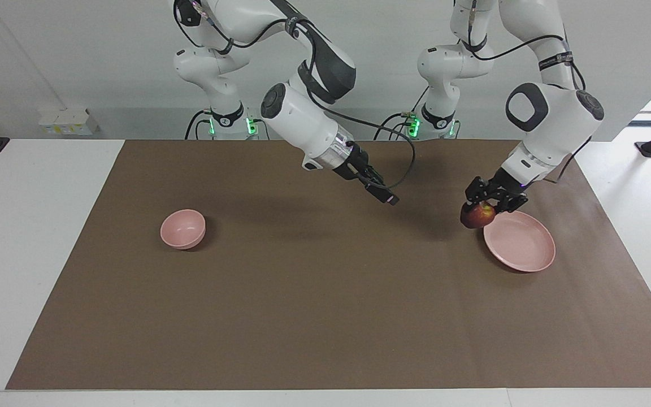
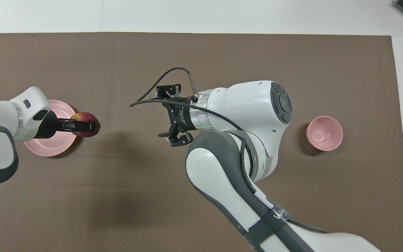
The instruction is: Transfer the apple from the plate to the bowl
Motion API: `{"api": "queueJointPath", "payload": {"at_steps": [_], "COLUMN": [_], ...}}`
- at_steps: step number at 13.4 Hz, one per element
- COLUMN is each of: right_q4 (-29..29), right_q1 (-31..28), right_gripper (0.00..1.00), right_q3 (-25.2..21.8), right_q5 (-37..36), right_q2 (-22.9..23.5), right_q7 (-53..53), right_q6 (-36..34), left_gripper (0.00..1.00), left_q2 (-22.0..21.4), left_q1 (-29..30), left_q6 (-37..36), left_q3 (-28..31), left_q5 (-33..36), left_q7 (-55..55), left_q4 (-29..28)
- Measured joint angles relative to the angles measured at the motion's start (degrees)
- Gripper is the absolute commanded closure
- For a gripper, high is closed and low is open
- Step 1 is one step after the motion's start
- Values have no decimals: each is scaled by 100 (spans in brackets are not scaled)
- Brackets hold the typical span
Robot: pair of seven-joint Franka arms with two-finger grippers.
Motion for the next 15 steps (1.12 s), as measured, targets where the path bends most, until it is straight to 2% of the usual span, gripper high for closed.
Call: {"api": "queueJointPath", "payload": {"at_steps": [4, 7, 10, 12, 15], "right_q4": [61, 48, 34, 23, 21], "right_q1": [133, 130, 137, 147, 153], "right_gripper": [0, 0, 0, 0, 0], "right_q3": [-3, -7, -4, -2, -3], "right_q5": [5, 10, 10, 10, 10], "right_q2": [1, 49, 145, 188, 199], "right_q7": [1019, 1254, 1357, 1360, 1362], "right_q6": [294, 291, 284, 283, 283], "left_gripper": [100, 100, 100, 100, 100], "left_q2": [-7, -77, -238, -285, -286], "left_q1": [-262, -274, -274, -275, -274], "left_q6": [-126, -622, -1236, -1328, -1291], "left_q3": [-12, -16, -14, -15, -38], "left_q5": [-1490, -2368, -2934, -3224, -3288], "left_q7": [3, 17, 19, 21, 53], "left_q4": [-7, -3, -1, 1, 28]}}
